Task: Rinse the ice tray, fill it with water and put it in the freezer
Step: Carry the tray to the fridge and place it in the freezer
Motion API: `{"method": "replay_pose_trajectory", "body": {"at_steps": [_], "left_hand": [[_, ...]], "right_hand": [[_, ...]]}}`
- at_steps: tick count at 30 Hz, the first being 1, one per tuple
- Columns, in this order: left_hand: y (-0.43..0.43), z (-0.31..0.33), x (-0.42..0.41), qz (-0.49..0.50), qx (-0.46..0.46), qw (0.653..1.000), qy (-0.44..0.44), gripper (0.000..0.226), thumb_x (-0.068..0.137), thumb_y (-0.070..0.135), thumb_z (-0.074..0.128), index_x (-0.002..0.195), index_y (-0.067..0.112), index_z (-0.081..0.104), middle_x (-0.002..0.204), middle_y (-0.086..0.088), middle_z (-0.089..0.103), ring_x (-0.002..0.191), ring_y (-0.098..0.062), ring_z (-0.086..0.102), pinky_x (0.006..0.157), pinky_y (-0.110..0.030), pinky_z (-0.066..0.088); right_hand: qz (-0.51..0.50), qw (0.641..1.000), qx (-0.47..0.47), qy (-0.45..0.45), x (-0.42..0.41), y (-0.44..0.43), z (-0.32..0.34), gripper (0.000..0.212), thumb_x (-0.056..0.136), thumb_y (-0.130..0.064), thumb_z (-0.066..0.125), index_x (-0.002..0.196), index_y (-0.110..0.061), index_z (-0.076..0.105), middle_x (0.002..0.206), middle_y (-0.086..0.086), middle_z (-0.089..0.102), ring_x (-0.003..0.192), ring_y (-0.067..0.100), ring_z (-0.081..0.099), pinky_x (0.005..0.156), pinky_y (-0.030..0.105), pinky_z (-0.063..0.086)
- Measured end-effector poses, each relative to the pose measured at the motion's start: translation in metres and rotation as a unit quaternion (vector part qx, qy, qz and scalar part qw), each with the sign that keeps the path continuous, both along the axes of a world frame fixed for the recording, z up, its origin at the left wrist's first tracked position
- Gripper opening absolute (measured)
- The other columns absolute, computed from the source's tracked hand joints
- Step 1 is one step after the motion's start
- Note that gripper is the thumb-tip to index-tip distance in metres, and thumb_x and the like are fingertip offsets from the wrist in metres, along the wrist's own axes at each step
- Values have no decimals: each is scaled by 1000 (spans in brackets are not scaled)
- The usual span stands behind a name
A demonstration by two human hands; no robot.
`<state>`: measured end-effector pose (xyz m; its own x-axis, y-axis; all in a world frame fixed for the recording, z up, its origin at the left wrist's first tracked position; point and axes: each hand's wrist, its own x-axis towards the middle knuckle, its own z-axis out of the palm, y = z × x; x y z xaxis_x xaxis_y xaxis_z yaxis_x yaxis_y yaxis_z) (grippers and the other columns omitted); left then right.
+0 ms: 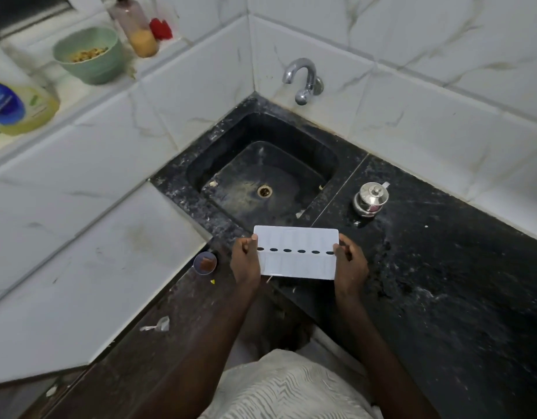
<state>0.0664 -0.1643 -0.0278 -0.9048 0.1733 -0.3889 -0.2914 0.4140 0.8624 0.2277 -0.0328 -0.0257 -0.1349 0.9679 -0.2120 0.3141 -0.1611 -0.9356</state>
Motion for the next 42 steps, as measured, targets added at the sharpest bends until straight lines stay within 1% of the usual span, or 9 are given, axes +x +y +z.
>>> {"method": "replay_pose_trajectory", "body": {"at_steps": [7, 12, 16, 21, 25, 32, 36, 39, 42], "left_hand": [[-93, 22, 4, 125, 67, 990, 4, 29, 103, 35, 59, 95, 7, 57, 88, -1, 61, 84, -20, 57, 83, -39, 47], [-169, 36, 10, 201, 108, 973, 23, 10, 103, 24, 60, 101, 15, 62, 98, 0, 65, 91, -17, 59, 84, -33, 48], [-233, 39, 12, 259, 114, 959, 26, 23, 103, 22, 62, 116, 7, 71, 114, -5, 71, 103, -18, 63, 101, -40, 50], [-304, 46, 19, 336, 125, 933, 36, 29, 102, 26, 63, 122, 9, 74, 121, -5, 74, 116, -22, 67, 104, -38, 52], [-358, 53, 29, 413, 152, 897, 53, 23, 102, 21, 63, 117, 7, 75, 108, 4, 74, 101, -9, 66, 90, -20, 52], [-444, 55, 55, 528, 141, 833, 84, 18, 100, 16, 63, 110, 7, 75, 100, 3, 71, 91, -6, 63, 88, -24, 50], [-480, 57, 67, 597, 131, 786, 93, 18, 100, 12, 62, 112, 7, 75, 103, 0, 71, 88, -5, 62, 80, -13, 50], [-502, 57, 78, 649, 141, 741, 94, 19, 100, 13, 61, 113, 6, 74, 106, -4, 71, 94, -12, 64, 88, -25, 52], [-516, 57, 88, 690, 154, 702, 92, 16, 100, 16, 62, 109, 13, 75, 104, -3, 73, 94, -15, 66, 88, -32, 53]], "right_hand": [[84, 996, 15, 31, -29, -67, 26, 18, 98, -19, 65, 114, -23, 74, 111, -5, 71, 92, -2, 65, 72, 8, 48], [157, 986, 7, 61, -47, -128, 32, 19, 100, -24, 64, 116, -21, 74, 112, -2, 73, 98, 8, 68, 83, 26, 58], [213, 975, -7, 68, -64, -180, 32, 22, 99, -27, 65, 118, -20, 74, 109, -6, 75, 102, 12, 70, 90, 38, 59], [294, 955, 22, 43, -89, -238, 37, 24, 97, -34, 64, 115, -23, 75, 108, -8, 75, 101, 10, 70, 92, 42, 58], [372, 927, 40, 22, -115, -288, 42, 21, 98, -32, 64, 113, -23, 76, 107, -7, 75, 99, 11, 69, 91, 39, 59], [491, 870, 23, 40, -156, -373, 54, 19, 95, -22, 68, 110, -15, 78, 106, -4, 76, 99, 12, 70, 94, 33, 57], [566, 822, 8, 60, -175, -421, 62, 20, 96, -17, 68, 113, -11, 77, 106, 0, 76, 99, 9, 69, 91, 24, 53], [605, 794, -5, 59, -180, -452, 60, 18, 95, -17, 69, 110, -13, 78, 101, -5, 76, 85, -11, 65, 80, 10, 48], [636, 770, -9, 53, -185, -478, 59, 18, 95, -16, 68, 111, -13, 77, 101, -3, 76, 81, -10, 63, 75, 6, 46]]}}
